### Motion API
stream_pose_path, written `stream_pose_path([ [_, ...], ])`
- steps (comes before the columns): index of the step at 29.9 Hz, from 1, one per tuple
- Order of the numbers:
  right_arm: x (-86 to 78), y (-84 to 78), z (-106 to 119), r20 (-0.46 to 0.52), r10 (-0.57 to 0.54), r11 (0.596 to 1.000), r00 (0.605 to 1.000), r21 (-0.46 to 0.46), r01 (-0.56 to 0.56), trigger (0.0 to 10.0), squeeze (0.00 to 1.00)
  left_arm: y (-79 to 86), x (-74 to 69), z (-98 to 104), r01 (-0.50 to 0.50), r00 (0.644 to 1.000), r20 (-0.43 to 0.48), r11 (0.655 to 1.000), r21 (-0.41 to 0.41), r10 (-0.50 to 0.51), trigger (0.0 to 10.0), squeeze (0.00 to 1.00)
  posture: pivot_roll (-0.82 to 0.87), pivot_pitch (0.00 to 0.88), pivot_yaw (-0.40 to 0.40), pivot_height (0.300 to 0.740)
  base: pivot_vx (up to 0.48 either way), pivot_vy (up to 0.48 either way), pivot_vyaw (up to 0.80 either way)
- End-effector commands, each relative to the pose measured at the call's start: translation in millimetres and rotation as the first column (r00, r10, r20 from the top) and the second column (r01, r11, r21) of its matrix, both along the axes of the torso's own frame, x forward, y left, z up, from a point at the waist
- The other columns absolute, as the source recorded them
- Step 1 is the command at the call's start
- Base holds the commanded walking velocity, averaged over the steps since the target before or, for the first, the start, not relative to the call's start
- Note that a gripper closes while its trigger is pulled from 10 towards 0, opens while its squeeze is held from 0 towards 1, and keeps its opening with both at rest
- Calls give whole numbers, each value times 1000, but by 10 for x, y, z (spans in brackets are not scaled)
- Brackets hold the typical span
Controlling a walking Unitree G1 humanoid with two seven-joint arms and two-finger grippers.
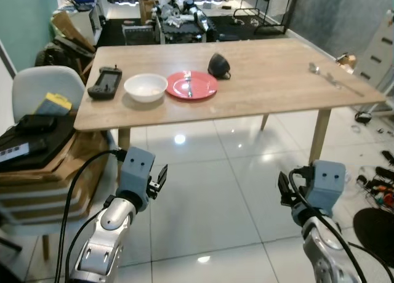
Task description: Setting the table
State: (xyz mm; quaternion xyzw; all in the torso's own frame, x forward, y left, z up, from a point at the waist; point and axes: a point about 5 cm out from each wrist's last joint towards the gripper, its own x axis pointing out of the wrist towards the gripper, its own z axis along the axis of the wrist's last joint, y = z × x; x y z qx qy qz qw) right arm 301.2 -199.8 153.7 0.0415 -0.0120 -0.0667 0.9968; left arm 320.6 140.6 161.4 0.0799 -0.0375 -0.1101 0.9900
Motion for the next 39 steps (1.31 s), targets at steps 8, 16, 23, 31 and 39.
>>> stream_pose_path([
  [8, -11, -39, -37, -11, -13, 1000, 1000, 4, 13, 10000, 0, 0, -4, -34, 0, 1000, -14, 1000, 5, 0, 10000, 0, 34, 102, 62, 740, 480, 0, -596],
  [16, 6, 32, -8, 6, 34, 999, 999, 5, -34, 10000, 0, 0, 3, -25, -2, 1000, -10, 1000, 5, 2, 10000, 0, 35, 104, 63, 740, 480, 0, 0],
  [23, 7, 184, 44, 36, 123, 992, 992, 21, -124, 10000, 0, 31, 13, 0, -20, 1000, 4, 1000, 15, 20, 10000, 0, 40, 106, 62, 740, 480, 0, 0],
  [31, -14, 418, 127, 90, 258, 962, 962, 66, -265, 10000, 0, 95, 37, 100, -49, 997, 63, 996, 75, 45, 10000, 0, 42, 108, 61, 740, 480, 0, 0],
  [39, -21, 555, 140, 98, 306, 946, 947, 78, -314, 10000, 0, 175, 57, 128, -66, 996, 68, 994, 85, 60, 10000, 0, 42, 108, 61, 740, 480, 0, 0],
])
